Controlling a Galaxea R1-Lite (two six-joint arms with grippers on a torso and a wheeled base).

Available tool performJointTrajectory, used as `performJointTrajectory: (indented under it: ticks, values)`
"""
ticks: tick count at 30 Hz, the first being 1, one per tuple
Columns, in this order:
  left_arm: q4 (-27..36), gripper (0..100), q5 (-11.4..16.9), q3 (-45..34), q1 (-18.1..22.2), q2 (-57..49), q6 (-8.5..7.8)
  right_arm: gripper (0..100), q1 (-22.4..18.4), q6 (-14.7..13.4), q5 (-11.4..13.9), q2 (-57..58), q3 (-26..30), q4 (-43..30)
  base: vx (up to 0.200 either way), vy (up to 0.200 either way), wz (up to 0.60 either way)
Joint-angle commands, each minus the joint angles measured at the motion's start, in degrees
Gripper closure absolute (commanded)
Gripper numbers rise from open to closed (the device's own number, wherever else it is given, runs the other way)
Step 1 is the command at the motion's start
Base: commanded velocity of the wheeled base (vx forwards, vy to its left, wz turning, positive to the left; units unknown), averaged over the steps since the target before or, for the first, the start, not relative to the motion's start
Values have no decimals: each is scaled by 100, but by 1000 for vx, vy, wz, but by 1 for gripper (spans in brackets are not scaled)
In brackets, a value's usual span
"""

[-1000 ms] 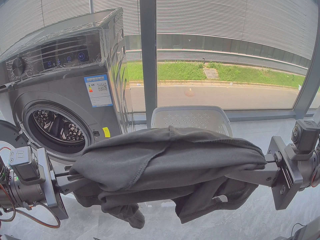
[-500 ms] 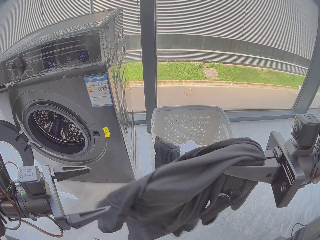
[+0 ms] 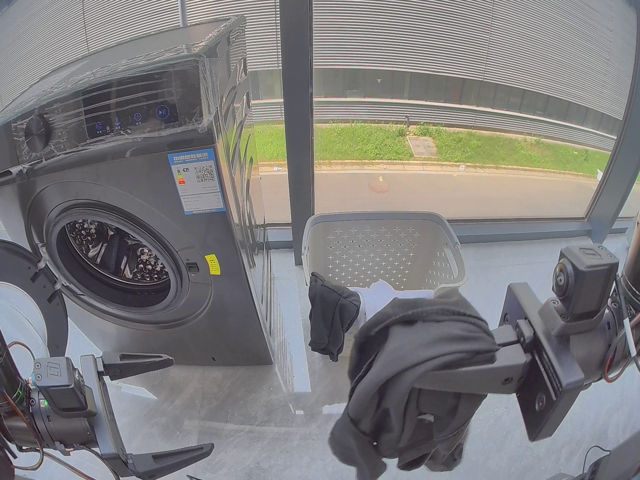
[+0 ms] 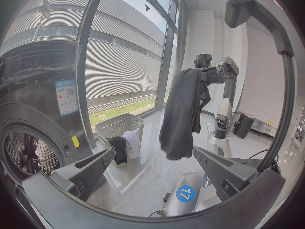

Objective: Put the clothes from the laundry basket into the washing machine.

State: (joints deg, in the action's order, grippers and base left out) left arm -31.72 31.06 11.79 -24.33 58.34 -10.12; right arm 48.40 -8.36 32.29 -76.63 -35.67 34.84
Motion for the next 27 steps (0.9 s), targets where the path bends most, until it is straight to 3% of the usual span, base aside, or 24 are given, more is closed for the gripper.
performJointTrajectory:
  ticks: [1, 4, 12, 17, 18, 22, 27]
  values:
    - [-1, 0, 216, 104, -98, -16, -60, 100, 232, 1, 5, -291, -19, -4, 0, 0, 0]
    - [-10, 0, 313, 166, -335, 10, -140, 100, 249, 19, 5, -502, -186, -4, 0, 0, 0]
    - [-45, 0, 322, 298, -977, 300, -166, 100, 363, 19, 5, -836, -705, -21, 0, 0, 0]
    - [-247, 0, 295, 368, -1003, 582, -175, 100, 469, 10, -4, -862, -757, -30, 0, 0, 0]
    - [-669, 0, 278, 412, -951, 951, -166, 100, 574, 1, -4, -862, -757, -39, 0, 0, 0]
    - [-1275, 0, 278, 430, -968, 1355, -157, 100, 662, 1, -21, -862, -792, -39, 0, 0, 0]
    - [-1521, 0, 304, 500, -1030, 1584, -148, 100, 689, 1, -39, -898, -924, -39, 0, 0, 0]
